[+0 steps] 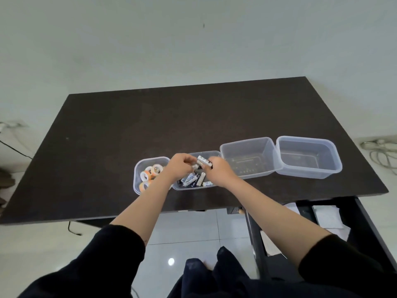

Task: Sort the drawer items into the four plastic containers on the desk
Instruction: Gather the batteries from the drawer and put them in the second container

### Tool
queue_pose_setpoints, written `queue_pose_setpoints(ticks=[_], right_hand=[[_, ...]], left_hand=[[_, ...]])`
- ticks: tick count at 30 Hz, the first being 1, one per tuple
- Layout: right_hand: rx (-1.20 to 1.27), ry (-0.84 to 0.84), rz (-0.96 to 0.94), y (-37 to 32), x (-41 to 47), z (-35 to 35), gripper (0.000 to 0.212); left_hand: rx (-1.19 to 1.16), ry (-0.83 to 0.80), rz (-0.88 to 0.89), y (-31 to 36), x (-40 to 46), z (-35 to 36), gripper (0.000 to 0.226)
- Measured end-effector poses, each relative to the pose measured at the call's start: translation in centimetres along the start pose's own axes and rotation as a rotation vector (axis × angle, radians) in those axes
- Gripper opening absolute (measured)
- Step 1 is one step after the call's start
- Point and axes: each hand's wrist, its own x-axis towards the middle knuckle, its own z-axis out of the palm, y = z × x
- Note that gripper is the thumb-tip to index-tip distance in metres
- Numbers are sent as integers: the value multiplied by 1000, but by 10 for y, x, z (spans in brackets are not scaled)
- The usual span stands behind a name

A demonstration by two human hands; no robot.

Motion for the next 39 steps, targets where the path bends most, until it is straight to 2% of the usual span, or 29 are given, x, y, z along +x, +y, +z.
queue_pose_setpoints(ticks=[3, 10, 16, 21, 26, 29, 33, 36, 39], right_hand=[[-29, 35, 7, 1, 6, 5, 22], [-12, 42, -32, 8, 9, 11, 26], [68, 126, -206, 28, -14, 3, 21], [138, 212, -467, 70, -56, -10, 18], [119, 102, -428, 138, -94, -28, 19], [51, 12, -344, 190, -115, -43, 20], [-57, -81, -236, 262, -133, -62, 24], [-161, -158, -171, 310, -143, -79, 29], [-275, -166, -135, 347, -145, -99, 35]], left_hand=[[-61, 24, -4, -8, 3, 3, 42], [-40, 124, 24, -13, -9, 11, 39], [36, 227, 92, -9, -30, 38, 30], [42, 347, 185, -2, -57, 82, 25], [110, 417, 331, 5, -83, 153, 20], [79, 372, 266, 16, -100, 205, 19], [95, 213, 153, 21, -109, 276, 23], [158, 136, 51, 20, -105, 319, 35], [249, 51, -41, 18, -96, 349, 52]])
